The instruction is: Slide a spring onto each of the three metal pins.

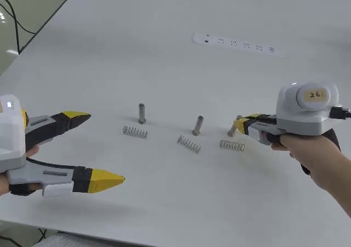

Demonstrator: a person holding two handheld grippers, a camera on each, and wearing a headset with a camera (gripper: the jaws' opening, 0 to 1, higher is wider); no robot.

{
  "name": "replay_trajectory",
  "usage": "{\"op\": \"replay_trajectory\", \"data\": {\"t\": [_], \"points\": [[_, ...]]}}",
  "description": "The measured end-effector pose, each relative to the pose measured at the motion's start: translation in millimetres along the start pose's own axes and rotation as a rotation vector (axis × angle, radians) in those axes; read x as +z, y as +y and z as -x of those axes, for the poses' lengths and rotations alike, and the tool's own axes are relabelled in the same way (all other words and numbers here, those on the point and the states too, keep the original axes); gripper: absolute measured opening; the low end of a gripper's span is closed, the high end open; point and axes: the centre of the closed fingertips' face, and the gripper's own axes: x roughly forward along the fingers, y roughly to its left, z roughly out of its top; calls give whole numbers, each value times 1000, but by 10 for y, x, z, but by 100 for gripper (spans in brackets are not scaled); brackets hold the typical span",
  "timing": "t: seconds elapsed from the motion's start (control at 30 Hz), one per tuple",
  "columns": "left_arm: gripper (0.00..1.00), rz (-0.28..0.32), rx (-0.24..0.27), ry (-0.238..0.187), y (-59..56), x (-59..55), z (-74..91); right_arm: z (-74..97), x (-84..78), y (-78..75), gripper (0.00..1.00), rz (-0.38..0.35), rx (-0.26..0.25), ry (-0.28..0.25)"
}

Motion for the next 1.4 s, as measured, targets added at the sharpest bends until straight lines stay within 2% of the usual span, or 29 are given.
{"op": "replay_trajectory", "data": {"t": [0.33,0.63,0.93,1.07,1.4], "points": [[95,0,1,3,-1,-2,12,15,-24,43,11,72,-5,13],[94,3,-3,6,-15,-12,11,34,-40,56,11,93,-1,20],[96,4,7,-6,2,11,28,49,-38,77,11,80,5,20],[96,1,7,-10,1,24,32,61,11,99,11,68,17,2],[96,-2,9,-10,4,30,37,107,3,100,19,48,34,-7]]}}
